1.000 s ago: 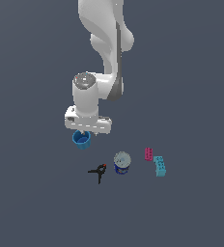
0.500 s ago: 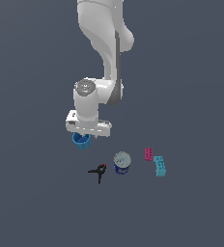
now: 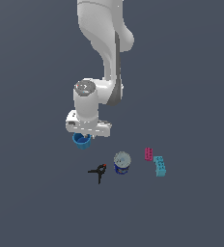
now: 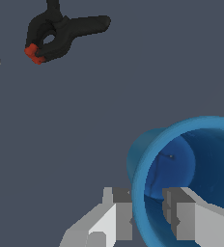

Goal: Pick up a designated object from a clutter of objects.

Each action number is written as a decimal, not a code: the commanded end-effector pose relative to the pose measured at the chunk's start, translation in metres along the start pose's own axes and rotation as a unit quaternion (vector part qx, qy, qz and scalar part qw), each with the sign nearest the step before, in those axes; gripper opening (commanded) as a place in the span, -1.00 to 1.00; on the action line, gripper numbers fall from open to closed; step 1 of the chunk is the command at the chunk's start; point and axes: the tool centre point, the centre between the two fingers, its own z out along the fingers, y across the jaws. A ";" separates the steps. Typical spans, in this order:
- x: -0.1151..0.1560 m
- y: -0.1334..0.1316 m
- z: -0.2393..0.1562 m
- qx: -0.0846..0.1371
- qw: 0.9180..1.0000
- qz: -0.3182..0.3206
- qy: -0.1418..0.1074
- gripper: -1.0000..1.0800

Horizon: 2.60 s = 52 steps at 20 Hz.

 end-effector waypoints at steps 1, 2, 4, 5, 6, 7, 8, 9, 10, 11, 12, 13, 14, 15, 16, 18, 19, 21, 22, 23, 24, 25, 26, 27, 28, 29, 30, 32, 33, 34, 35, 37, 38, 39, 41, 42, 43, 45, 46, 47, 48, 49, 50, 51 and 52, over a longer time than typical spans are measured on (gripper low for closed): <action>0.000 0.000 0.001 0.000 1.000 0.000 -0.001 -1.00; 0.000 0.000 0.000 0.000 1.000 0.000 0.000 -1.00; 0.000 -0.001 -0.001 0.000 1.000 0.000 0.000 -1.00; 0.000 -0.002 -0.003 0.000 1.000 0.000 0.000 -1.00; 0.001 -0.003 -0.004 0.000 1.000 0.000 0.000 -1.00; 0.001 -0.005 -0.007 0.000 1.000 0.000 0.000 -1.00; 0.002 -0.007 -0.010 0.000 1.000 0.000 0.000 -1.00; 0.003 -0.010 -0.013 0.000 1.000 0.000 0.000 -1.00; 0.003 -0.012 -0.017 0.000 1.000 0.000 0.000 -1.00; 0.004 -0.016 -0.021 0.000 1.000 0.000 0.000 -1.00; 0.005 -0.019 -0.026 0.000 1.000 0.000 0.000 -1.00; 0.006 -0.023 -0.031 0.000 1.000 0.000 0.000 -1.00; 0.008 -0.027 -0.037 0.000 1.000 0.000 0.000 -1.00; 0.009 -0.032 -0.043 0.000 1.000 0.000 0.000 -1.00; 0.010 -0.037 -0.050 0.000 1.000 0.000 0.000 -1.00; 0.014 -0.048 -0.065 -0.001 1.000 0.000 0.000 -1.00; 0.015 -0.054 -0.073 -0.001 1.000 0.000 0.000 -1.00; 0.019 -0.066 -0.090 -0.001 1.000 0.000 0.000 -1.00; 0.021 -0.073 -0.099 -0.001 1.000 0.000 0.000 -1.00; 0.023 -0.080 -0.108 -0.001 1.000 0.000 0.000 -1.00; 0.025 -0.087 -0.118 -0.001 1.000 0.000 0.000 -1.00; 0.027 -0.094 -0.127 -0.001 1.000 0.000 0.000 -1.00; 0.029 -0.101 -0.137 -0.001 1.000 0.000 0.000 -1.00; 0.031 -0.108 -0.146 -0.001 1.000 0.000 0.000 -1.00; 0.033 -0.115 -0.155 -0.001 1.000 0.000 0.000 -1.00; 0.035 -0.122 -0.165 -0.001 1.000 0.000 0.000 -1.00; 0.037 -0.128 -0.174 -0.001 1.000 0.000 0.000 -1.00; 0.042 -0.142 -0.193 -0.001 1.000 0.000 0.000 -1.00; 0.044 -0.149 -0.202 -0.001 1.000 0.000 0.000 -1.00; 0.046 -0.156 -0.211 -0.001 1.000 0.000 0.000 -1.00; 0.048 -0.163 -0.221 -0.001 1.000 0.000 0.000 -1.00; 0.053 -0.177 -0.239 -0.001 1.000 0.000 0.000 -1.00; 0.055 -0.184 -0.248 -0.001 1.000 0.000 0.000 -1.00; 0.057 -0.190 -0.256 -0.001 1.000 0.000 0.000 -1.00; 0.061 -0.202 -0.272 0.000 1.000 0.000 0.000 -1.00; 0.063 -0.207 -0.279 0.000 1.000 0.000 0.000 -1.00; 0.065 -0.213 -0.286 0.000 1.000 0.000 0.000 -1.00; 0.069 -0.223 -0.300 0.000 1.000 0.000 0.000 -1.00; 0.070 -0.228 -0.307 0.000 1.000 0.000 0.000 -1.00; 0.072 -0.233 -0.313 0.000 1.000 0.000 0.000 -1.00; 0.074 -0.237 -0.319 0.000 1.000 0.000 0.000 -1.00; 0.076 -0.242 -0.325 0.000 1.000 0.000 0.000 -1.00; 0.077 -0.246 -0.331 0.000 1.000 0.000 0.000 -1.00; 0.079 -0.251 -0.337 0.000 1.000 0.000 0.000 -1.00; 0.080 -0.255 -0.342 0.000 1.000 0.000 0.000 -1.00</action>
